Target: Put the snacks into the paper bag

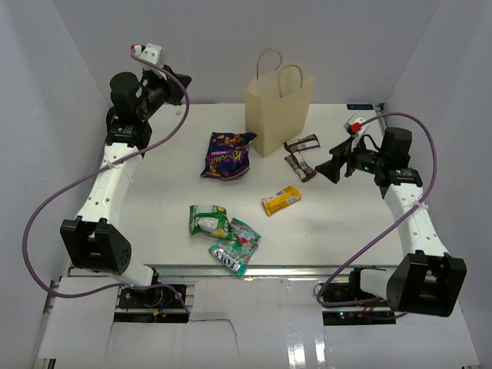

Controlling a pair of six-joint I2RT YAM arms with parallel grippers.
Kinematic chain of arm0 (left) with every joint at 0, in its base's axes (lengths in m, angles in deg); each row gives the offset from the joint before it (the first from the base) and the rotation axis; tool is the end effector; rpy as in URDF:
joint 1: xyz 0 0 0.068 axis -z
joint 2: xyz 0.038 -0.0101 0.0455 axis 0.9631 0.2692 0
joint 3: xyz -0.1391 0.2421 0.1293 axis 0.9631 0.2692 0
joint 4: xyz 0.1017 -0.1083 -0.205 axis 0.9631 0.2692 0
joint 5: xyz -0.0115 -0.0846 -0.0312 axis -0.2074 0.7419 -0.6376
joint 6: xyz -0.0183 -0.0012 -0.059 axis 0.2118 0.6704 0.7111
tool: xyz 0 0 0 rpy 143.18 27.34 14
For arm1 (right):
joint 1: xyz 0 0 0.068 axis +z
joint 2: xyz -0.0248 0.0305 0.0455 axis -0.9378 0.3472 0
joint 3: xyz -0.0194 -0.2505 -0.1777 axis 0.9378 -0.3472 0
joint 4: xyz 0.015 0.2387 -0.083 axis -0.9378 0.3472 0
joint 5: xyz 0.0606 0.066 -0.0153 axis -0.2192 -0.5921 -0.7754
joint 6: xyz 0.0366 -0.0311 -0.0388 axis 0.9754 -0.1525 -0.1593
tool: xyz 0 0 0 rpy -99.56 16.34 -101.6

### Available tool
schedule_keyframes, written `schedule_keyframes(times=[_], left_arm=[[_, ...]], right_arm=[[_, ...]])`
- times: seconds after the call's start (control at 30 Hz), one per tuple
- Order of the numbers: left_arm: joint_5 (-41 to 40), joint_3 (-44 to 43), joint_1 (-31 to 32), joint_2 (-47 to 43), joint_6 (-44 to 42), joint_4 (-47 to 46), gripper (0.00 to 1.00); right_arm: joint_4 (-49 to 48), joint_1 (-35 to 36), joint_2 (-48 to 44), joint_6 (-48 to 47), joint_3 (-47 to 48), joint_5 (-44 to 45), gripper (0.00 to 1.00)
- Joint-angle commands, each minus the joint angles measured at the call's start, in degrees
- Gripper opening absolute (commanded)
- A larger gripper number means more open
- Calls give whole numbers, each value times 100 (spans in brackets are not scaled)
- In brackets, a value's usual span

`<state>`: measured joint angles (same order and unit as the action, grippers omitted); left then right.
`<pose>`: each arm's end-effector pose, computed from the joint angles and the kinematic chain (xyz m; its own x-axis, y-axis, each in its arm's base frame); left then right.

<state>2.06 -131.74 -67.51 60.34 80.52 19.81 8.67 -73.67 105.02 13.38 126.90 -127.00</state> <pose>0.3462 -0.0613 0.4745 -0.0375 -0.0974 -0.9945 0.5221 0.8467 -0.1026 0.2490 0.0192 0.3563 -0.1598 -0.2204 -0.9622 -0.7750 0.6318 -0.0160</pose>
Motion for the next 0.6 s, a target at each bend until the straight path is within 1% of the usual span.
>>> schedule_keyframes(times=[0.0,0.07,0.1,0.13,0.17,0.2,0.23,0.27,0.3,0.33,0.37,0.4,0.43,0.47,0.5,0.53,0.57], left_arm=[[443,-642,-28,278,143,-166,0],[276,-671,-19,332,82,325,1],[223,-479,-19,324,90,397,9],[75,-321,-11,263,116,459,31],[13,-128,7,218,282,477,41],[-14,222,33,192,310,477,46],[-162,374,155,165,345,503,52],[-225,515,235,174,354,547,66],[-286,620,331,200,336,591,71],[-435,778,506,287,336,696,73],[-497,849,569,323,388,749,74],[-559,920,622,341,467,784,74],[-620,999,648,341,555,802,74],[-786,1234,657,245,643,820,74],[-910,1376,649,149,766,820,75],[-1015,1691,649,35,793,785,75],[-1216,1859,649,-254,863,776,77]], right_arm=[[-73,-49,-145,55,-15,-121,88],[-73,-49,-162,55,-50,-86,88],[-64,-49,-171,55,-68,-86,88],[-55,-49,-171,55,-111,-86,88],[-47,-49,-171,55,-138,-120,88],[-3,-41,-163,29,-156,-156,89],[-3,-23,-145,20,-173,-225,89],[-11,12,-119,107,-165,-278,89],[-29,212,-14,195,-130,-201,92],[32,371,48,300,-86,-17,96],[93,721,214,380,89,655,95],[146,1420,294,407,186,1088,95],[173,1758,382,442,265,1458,94],[-71,2118,461,590,310,2192,93],[-273,2704,618,1070,345,2513,91],[-571,2989,707,1449,328,3604,90],[-1096,3557,960,1923,371,4198,90]])
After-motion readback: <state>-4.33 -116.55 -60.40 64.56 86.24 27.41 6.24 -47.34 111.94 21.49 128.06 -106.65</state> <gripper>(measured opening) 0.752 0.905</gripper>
